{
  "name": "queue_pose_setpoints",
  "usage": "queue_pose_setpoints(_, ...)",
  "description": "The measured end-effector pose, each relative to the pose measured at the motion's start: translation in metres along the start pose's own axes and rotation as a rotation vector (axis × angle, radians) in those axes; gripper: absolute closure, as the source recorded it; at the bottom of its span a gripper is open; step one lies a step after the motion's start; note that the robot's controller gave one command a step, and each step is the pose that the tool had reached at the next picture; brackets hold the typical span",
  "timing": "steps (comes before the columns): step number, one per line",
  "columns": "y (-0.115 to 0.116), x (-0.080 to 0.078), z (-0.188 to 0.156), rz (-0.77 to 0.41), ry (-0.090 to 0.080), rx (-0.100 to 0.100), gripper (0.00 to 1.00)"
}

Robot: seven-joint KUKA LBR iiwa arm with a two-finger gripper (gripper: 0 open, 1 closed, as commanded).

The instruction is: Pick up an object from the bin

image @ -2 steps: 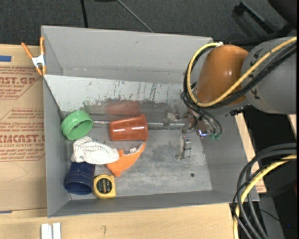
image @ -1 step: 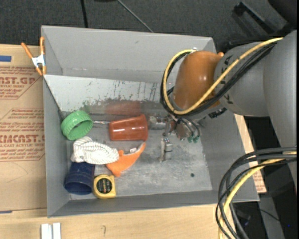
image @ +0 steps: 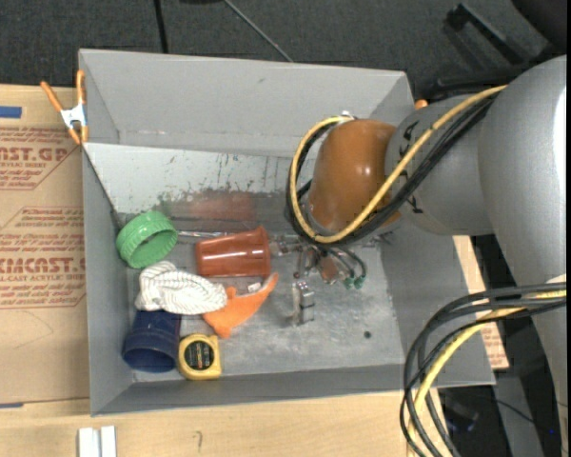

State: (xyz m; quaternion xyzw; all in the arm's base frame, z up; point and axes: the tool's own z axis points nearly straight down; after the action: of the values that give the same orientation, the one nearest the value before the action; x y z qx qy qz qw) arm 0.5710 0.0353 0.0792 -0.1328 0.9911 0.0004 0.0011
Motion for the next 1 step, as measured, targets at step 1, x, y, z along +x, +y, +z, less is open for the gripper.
queue_pose_setpoints(1, 0.0379, -0.0059, 0.0017, -0.061, 0.001, 0.001, 0.0)
